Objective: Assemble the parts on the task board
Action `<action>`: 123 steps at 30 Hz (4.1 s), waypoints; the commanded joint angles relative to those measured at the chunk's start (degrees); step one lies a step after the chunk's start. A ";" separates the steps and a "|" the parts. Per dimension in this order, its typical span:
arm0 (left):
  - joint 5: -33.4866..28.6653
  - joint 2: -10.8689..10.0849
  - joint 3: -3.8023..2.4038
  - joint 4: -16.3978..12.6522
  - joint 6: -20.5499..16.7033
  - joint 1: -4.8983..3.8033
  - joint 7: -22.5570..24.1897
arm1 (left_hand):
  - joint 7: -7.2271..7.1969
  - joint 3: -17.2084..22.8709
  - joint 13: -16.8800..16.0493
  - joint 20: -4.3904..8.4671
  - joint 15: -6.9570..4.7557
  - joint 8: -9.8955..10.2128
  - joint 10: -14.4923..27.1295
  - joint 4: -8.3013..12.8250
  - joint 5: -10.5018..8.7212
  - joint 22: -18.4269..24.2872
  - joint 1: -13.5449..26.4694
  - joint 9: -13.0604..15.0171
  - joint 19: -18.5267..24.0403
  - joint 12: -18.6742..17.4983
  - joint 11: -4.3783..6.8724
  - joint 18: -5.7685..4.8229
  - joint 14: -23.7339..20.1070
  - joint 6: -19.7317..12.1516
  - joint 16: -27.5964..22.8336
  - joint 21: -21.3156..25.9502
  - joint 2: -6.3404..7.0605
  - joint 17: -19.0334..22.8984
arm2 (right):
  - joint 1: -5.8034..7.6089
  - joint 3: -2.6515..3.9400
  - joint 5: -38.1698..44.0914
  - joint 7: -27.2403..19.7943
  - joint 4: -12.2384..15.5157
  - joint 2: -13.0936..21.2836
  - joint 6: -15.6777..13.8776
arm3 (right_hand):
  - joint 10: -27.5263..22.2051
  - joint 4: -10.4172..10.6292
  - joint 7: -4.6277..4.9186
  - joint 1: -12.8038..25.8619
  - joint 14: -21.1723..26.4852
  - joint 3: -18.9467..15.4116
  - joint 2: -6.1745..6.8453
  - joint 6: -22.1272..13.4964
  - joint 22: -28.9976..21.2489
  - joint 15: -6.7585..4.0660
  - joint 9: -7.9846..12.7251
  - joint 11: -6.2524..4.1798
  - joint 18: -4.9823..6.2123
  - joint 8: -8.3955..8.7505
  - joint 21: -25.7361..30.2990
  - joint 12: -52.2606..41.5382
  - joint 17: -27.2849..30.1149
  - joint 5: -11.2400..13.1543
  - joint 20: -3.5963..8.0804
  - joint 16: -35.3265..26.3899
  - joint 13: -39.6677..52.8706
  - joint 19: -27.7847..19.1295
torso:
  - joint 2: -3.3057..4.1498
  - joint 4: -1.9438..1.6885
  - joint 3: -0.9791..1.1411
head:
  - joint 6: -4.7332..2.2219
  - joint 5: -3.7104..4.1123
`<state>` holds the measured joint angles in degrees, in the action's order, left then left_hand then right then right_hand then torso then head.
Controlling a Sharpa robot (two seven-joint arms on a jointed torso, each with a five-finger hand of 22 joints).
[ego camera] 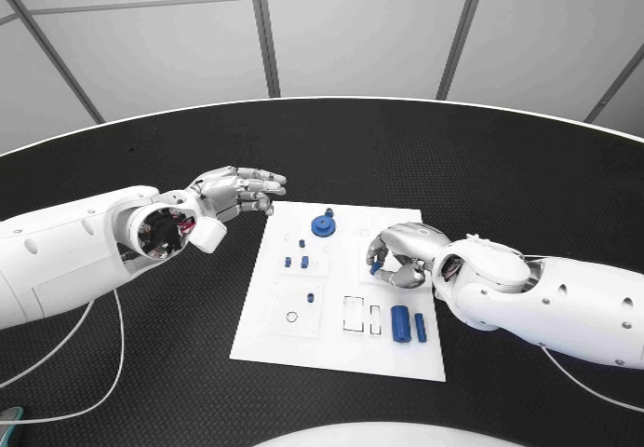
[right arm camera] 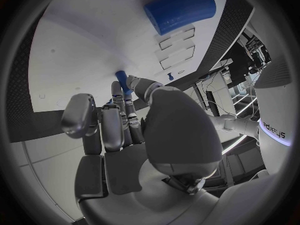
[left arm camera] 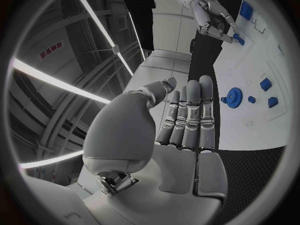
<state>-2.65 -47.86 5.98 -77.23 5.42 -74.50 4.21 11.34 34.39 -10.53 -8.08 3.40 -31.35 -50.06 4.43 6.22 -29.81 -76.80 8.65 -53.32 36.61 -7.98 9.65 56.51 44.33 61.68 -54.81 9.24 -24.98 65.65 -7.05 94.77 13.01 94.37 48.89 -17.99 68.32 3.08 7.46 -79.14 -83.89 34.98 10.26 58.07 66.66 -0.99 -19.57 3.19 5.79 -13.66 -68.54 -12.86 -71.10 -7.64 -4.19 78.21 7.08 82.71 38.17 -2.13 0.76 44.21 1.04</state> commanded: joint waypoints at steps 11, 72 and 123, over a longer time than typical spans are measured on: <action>0.00 -0.06 0.00 -0.09 -0.04 0.00 -0.15 | 0.80 -0.33 0.07 -0.22 0.00 0.07 0.49 0.15 0.13 0.05 -0.25 -0.06 0.33 0.37 0.10 0.99 -0.56 -0.29 -0.33 0.29 -0.46 0.05 | -0.01 -0.02 0.00 0.50 -0.46 -0.72 -0.29 | 1.23 -0.43 -0.31 0.34 -2.32 0.53 -0.94 1.75 0.80 -0.62 -0.72 -0.17 -0.76 -1.23 -0.78 -0.24 -0.60 0.34 0.17 0.61 0.48 0.55 | 0.02 0.01 0.02 | 0.19 0.05; 0.01 6.25 0.00 6.64 2.10 0.03 -0.20 | 0.82 -0.41 0.10 -0.23 0.02 0.00 0.65 0.11 0.17 0.17 -0.38 -0.05 0.31 0.52 0.08 1.00 -0.68 -0.43 -0.32 0.44 -0.57 0.19 | -2.73 0.22 -1.08 -5.40 -0.14 -16.58 -1.09 | 2.08 -1.16 -0.15 0.58 -2.51 0.86 -1.37 2.19 1.61 -0.71 -1.37 -0.18 -0.90 -1.89 -1.45 0.31 -1.28 -0.69 0.32 1.07 0.90 0.79 | -1.44 -0.03 -0.67 | 2.18 -6.51; 0.01 5.74 -0.01 6.56 2.05 0.02 -0.45 | 0.84 -0.49 0.12 -0.25 0.04 -0.04 0.71 0.04 0.17 0.22 -0.37 -0.05 0.33 0.60 0.06 0.98 -0.75 -0.48 -0.33 0.50 -0.61 0.26 | -3.43 -0.16 0.21 -3.11 -3.31 -18.54 4.19 | 2.15 -1.21 -0.07 0.83 -2.59 0.83 -1.59 2.04 1.98 -0.63 -1.51 -0.09 -0.99 -1.94 -1.76 0.52 -1.72 -0.83 0.28 1.34 1.00 0.89 | -1.39 -0.03 -0.60 | 3.39 -7.00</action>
<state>-2.64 -42.12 5.97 -70.66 7.46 -74.48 3.77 11.35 34.23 -10.51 -8.08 3.40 -31.35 -49.65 4.59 6.22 -29.65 -77.03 8.65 -53.32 36.82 -7.97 9.64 56.10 44.34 61.68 -54.59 9.02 -24.78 62.22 -7.21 94.98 9.85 91.06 30.36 -13.79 70.09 2.13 7.17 -78.56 -83.85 35.74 9.21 59.94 68.63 -1.35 -21.01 3.04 5.78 -15.19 -70.21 -12.59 -72.73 -8.09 -3.99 79.30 8.08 83.34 36.79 -2.17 0.12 47.55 -5.91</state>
